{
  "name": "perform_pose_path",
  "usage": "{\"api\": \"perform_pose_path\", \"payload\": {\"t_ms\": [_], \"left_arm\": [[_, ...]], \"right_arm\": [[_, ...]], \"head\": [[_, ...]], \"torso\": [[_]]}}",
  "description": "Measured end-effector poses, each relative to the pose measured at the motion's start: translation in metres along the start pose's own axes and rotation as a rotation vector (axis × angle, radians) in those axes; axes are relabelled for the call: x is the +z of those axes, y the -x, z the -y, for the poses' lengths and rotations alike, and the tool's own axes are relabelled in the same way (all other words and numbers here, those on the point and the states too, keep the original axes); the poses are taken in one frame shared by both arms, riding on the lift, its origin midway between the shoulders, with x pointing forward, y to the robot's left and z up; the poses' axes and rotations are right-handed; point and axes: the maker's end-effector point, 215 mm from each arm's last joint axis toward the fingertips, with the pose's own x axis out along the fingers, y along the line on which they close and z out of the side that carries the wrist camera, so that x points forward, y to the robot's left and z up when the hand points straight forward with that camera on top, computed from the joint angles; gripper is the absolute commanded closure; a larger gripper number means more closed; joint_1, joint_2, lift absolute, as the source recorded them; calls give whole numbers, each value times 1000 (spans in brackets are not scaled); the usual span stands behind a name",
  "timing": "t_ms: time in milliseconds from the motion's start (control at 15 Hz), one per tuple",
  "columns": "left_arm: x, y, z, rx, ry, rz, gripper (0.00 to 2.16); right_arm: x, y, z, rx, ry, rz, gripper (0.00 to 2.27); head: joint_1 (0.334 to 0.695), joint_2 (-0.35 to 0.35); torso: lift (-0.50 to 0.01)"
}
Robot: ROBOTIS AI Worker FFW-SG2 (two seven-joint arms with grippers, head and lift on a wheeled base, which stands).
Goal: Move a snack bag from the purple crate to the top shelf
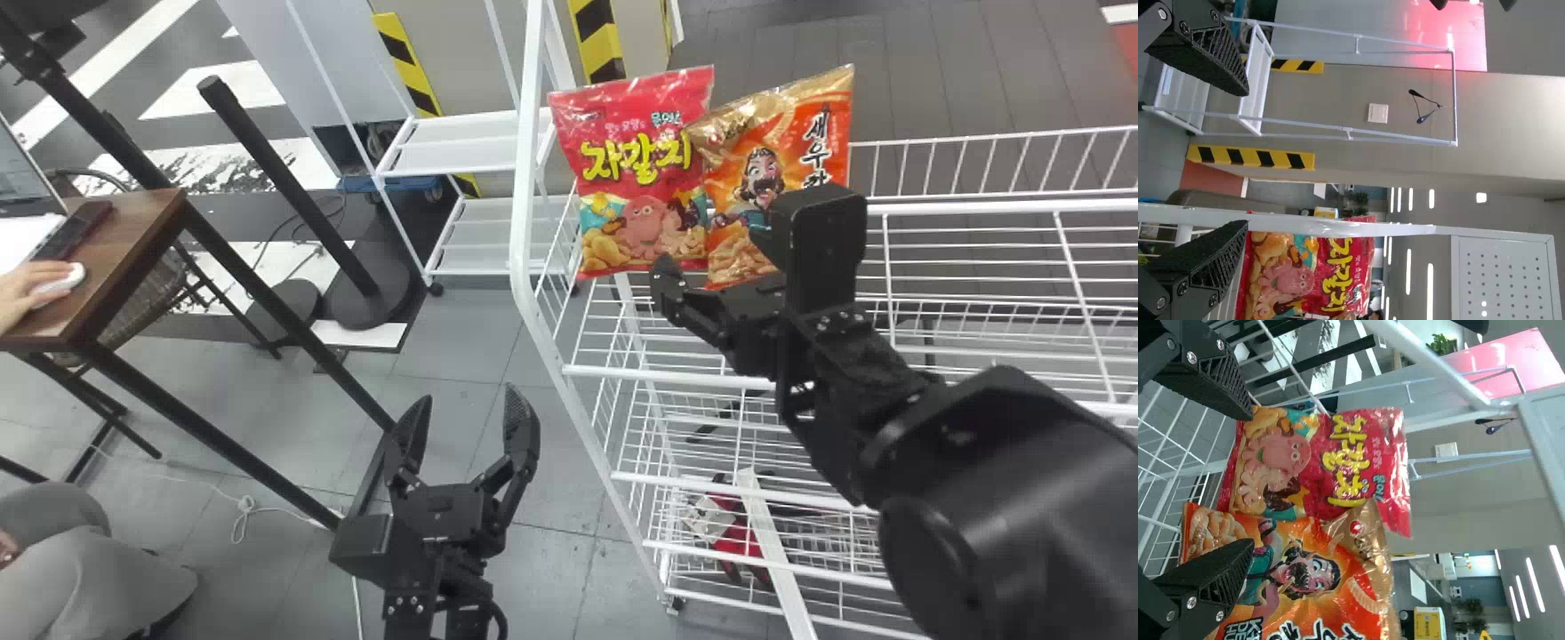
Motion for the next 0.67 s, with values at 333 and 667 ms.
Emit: {"api": "perform_pose_path", "payload": {"t_ms": [333,667], "left_arm": [[4,4,-2,-2,-6,1,137],[7,13,-7,6,-16,1,137]], "right_arm": [[-11,84,120,-187,20,18,188],[-20,171,216,-268,90,122,188]], "head": [[695,350],[695,236]], "torso": [[0],[0]]}}
